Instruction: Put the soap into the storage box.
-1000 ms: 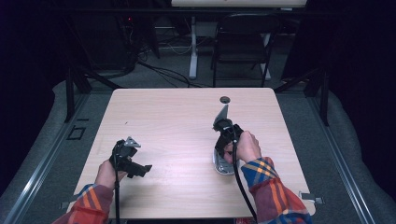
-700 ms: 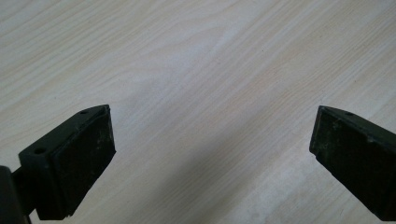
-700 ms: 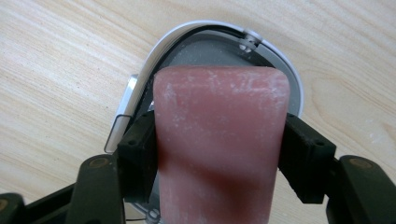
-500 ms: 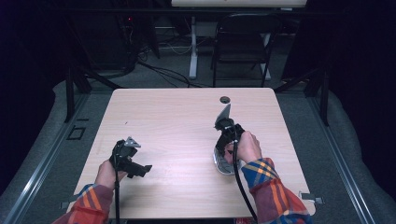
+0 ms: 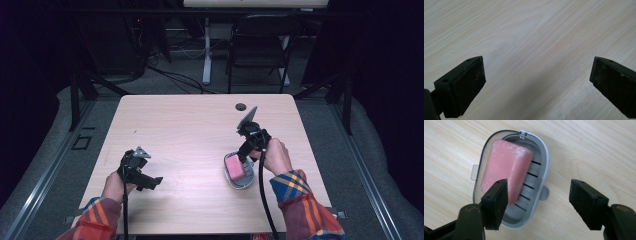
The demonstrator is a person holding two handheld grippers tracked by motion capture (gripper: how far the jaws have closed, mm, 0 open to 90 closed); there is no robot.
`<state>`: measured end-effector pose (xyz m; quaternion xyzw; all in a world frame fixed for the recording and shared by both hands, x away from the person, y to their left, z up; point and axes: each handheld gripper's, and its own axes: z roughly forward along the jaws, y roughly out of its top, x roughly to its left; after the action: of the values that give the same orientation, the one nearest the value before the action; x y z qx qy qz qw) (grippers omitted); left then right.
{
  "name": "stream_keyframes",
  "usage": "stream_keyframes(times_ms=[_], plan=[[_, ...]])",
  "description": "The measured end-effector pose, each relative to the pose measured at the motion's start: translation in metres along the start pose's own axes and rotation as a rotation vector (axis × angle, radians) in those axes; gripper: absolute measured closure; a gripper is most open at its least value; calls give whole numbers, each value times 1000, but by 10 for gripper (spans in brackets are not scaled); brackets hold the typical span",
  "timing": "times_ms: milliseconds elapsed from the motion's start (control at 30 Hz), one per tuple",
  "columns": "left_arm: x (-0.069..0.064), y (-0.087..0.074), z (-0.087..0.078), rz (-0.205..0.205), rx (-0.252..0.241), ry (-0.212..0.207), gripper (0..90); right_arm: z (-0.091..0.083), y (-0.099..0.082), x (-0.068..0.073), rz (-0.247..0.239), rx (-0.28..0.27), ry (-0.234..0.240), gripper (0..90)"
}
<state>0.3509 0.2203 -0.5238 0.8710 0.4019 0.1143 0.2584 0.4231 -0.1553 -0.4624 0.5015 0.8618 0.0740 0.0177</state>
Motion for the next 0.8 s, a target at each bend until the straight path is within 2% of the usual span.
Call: stream_keyframes(times_ms=[67,100,167,200,233,267,333,533,600,633,667,700,733,800], plan=[[0,0,0,0,0,1,1,-6,-5,-4,-17,-59,51,288],[0,0,0,0,0,0,1,-10,-7,-6,-26,-70,59,266],[0,0,0,1,0,-1,1,-17,-14,-11,-43,-117,64,197],[0,0,0,1,0,0,1,-17,-14,-11,-43,-117,64,197],[0,0,0,1,0,-1,1,-23,-20,-13,-62,-146,62,154],[0,0,0,1,0,0,1,-23,-20,-13,-62,-146,62,154],[-1,0,0,3,-1,-1,1,-27,-26,-16,-74,-180,62,139],[-1,0,0,9,0,-1,1,-35,-45,-25,-100,-238,27,5],[-1,0,0,8,-1,-3,1,-37,-54,-30,-106,-255,12,0],[-1,0,0,8,-2,-4,1,-39,-64,-34,-95,-296,0,0],[-1,0,0,8,-2,-4,1,-39,-64,-34,-95,-296,0,0],[-1,0,0,8,0,-1,1,-40,-75,-39,-84,-316,-26,0],[-1,0,0,8,0,-1,1,-40,-75,-39,-84,-316,-26,0],[-1,0,0,9,1,0,1,-40,-87,-43,-73,-328,-33,0]])
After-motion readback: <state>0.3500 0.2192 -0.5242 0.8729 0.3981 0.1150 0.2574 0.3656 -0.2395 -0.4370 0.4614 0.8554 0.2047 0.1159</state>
